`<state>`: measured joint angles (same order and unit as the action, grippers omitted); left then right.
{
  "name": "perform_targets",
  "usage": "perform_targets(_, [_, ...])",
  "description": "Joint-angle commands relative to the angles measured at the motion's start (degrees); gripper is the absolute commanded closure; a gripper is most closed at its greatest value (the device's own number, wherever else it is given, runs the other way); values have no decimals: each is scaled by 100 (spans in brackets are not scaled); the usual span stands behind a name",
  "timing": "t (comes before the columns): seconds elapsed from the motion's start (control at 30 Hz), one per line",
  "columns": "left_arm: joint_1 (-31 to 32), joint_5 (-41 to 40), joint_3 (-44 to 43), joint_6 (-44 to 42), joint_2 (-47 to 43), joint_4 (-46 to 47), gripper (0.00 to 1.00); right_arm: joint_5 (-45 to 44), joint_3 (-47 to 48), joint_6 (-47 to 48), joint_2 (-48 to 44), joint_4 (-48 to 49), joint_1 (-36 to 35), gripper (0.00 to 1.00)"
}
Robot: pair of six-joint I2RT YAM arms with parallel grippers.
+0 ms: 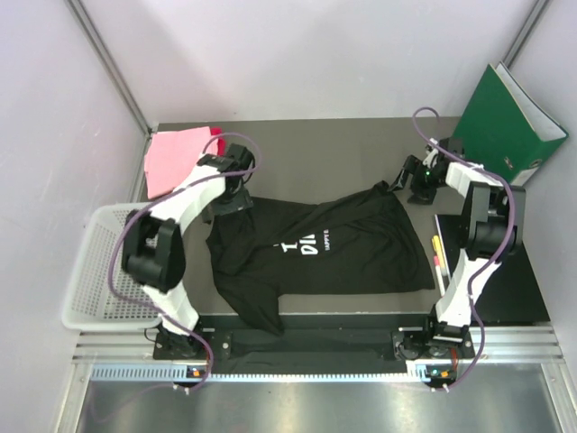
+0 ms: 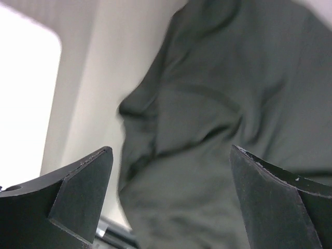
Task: Fold and stack the t-shirts
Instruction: Fold the flattened tshirt in 1/3 of the way
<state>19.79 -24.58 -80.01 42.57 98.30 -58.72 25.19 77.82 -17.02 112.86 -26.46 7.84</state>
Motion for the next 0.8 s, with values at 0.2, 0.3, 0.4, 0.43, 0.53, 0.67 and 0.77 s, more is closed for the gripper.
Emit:
perform_targets(0.2, [-353,-232,-973,-170,1165,168,2,408,330,-153,-36,316,-230,30])
perform_targets(0.3, [-458,-214,-964,-222,1261,291,3,417,374,-223,113,431,-291,31])
perform_targets(0.4, [-529,-197,-1113,-249,1454,291,3,382,479,-232,333,457,-423,34])
perform_targets(0.43, [-538,-196,-1148,-258,1490,300,3,338,506,-223,455,379,-467,34])
perform_targets(0.53, [-538,-144,-1307,-275,1613,352,4,5,585,-188,570,325,-678,35])
perform_targets(0.67, [-538,-117,-1438,-319,1797,423,8,-216,620,-197,658,326,-957,59])
perform_targets(0.77, [-547,-117,-1596,-302,2017,361,13,-444,699,-249,746,220,-1003,93])
